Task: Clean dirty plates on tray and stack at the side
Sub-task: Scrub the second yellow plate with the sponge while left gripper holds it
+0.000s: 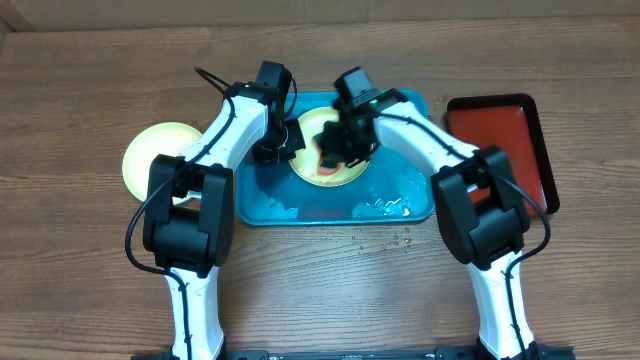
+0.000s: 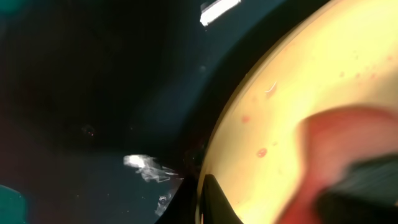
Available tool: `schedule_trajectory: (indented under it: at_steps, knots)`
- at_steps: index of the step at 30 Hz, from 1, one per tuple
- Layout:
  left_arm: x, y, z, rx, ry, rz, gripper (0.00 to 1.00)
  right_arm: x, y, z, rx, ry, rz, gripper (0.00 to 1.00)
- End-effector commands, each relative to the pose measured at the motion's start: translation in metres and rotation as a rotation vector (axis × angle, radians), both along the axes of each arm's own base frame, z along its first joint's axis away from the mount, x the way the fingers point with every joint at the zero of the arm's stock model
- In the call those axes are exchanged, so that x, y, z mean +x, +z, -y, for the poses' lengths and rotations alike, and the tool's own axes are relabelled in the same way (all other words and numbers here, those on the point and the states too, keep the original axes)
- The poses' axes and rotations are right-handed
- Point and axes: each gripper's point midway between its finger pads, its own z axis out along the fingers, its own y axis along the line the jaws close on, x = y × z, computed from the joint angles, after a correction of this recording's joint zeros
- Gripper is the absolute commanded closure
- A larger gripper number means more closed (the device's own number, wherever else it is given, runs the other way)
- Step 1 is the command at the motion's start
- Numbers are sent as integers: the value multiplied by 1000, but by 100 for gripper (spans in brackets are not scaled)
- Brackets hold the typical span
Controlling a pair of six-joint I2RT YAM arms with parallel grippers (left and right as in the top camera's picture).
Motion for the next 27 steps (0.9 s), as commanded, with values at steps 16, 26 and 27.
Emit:
schedule_trajectory:
  at_steps: [16, 26, 27]
  knots:
    - [-2, 3, -5, -52, 16, -20, 96, 23, -11, 116, -438, -80, 19, 96]
    - [-3, 2, -6, -50, 3, -24, 96, 51, -4, 88, -397, -29, 185, 96]
    - [-3, 2, -5, -50, 3, -24, 96, 51, -5, 75, -340, -16, 187, 96]
